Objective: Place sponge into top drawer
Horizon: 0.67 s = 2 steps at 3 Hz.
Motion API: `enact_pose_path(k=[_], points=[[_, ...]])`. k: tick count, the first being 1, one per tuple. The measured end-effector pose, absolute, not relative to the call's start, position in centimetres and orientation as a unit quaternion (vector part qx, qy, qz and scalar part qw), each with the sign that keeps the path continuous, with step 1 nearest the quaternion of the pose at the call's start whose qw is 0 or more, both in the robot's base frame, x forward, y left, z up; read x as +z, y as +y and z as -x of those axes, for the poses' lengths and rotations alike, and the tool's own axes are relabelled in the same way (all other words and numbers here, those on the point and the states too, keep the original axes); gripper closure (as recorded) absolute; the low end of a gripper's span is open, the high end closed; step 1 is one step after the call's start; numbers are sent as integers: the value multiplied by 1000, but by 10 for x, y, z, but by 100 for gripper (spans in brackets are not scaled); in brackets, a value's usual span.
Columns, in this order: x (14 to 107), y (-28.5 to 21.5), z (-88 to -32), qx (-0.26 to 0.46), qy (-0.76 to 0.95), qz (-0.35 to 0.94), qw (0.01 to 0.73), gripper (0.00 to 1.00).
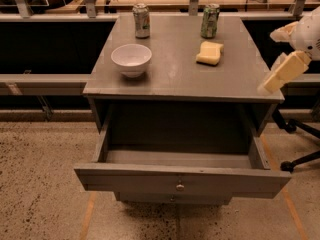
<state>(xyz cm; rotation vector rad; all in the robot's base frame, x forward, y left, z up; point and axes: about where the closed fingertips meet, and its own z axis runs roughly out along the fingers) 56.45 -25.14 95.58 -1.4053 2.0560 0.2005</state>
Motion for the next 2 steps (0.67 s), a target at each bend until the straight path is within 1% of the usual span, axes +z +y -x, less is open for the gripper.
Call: enact_pose_path(k=[1,2], points=[[950,-261,-622,73,768,542,333,0],[969,-266,-632,60,763,538,354,0]])
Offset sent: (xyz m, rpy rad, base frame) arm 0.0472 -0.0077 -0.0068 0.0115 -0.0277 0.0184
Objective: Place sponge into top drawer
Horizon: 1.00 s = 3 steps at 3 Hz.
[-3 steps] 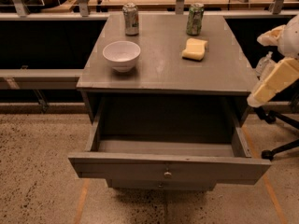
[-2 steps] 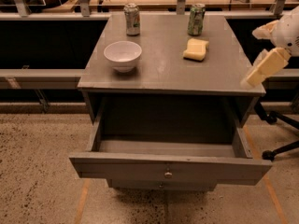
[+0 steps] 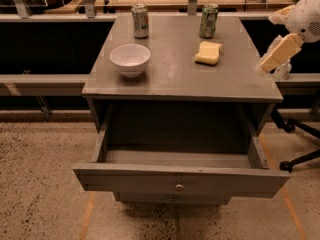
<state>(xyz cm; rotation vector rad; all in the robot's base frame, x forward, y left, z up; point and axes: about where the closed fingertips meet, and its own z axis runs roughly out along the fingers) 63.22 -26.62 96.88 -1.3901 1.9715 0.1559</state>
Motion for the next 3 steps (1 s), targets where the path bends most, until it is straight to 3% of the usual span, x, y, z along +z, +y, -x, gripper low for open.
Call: enact_pose_path(k=[2,3], points=[[964,-261,-637,50,745,575,335,0],[957,-252,-646,34,689,662,292,0]])
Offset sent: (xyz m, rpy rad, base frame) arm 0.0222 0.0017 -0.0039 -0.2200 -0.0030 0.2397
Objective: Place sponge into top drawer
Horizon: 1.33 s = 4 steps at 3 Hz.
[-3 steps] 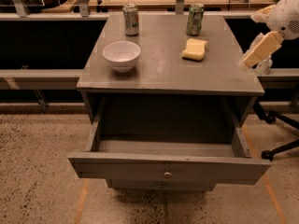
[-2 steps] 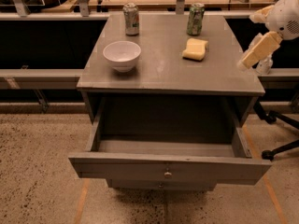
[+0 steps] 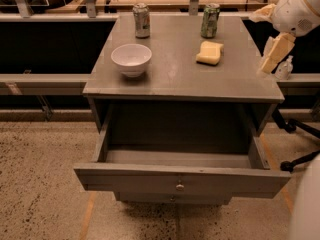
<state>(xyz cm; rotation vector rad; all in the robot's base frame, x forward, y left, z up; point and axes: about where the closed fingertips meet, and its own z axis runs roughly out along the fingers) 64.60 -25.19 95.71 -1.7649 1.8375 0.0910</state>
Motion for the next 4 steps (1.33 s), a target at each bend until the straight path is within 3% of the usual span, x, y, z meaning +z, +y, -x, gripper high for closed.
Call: enact_pose_path(k=[2,4], points=[[977,-254,-669,-87,561,787,241,0],[975,-254,-682,-119,523,810,238,0]])
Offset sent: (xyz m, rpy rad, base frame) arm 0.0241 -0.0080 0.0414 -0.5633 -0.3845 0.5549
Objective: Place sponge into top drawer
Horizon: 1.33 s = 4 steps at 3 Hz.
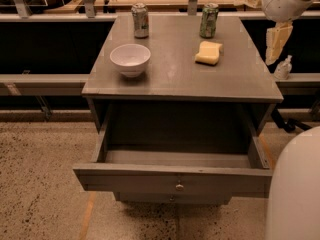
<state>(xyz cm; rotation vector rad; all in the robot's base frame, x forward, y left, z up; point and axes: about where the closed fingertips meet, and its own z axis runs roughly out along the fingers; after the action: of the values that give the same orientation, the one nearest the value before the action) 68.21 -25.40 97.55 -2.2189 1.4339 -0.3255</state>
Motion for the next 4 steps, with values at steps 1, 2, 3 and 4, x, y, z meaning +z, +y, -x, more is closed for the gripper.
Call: enact_pose_path(k=[1,2,3,4], points=[[986,-246,-693,-172,482,828,227,0],[980,-244,-699,-231,413,853,219,0],[954,-230,-706,-273,366,865,208,0],[955,-231,-705,-273,366,865,208,0]])
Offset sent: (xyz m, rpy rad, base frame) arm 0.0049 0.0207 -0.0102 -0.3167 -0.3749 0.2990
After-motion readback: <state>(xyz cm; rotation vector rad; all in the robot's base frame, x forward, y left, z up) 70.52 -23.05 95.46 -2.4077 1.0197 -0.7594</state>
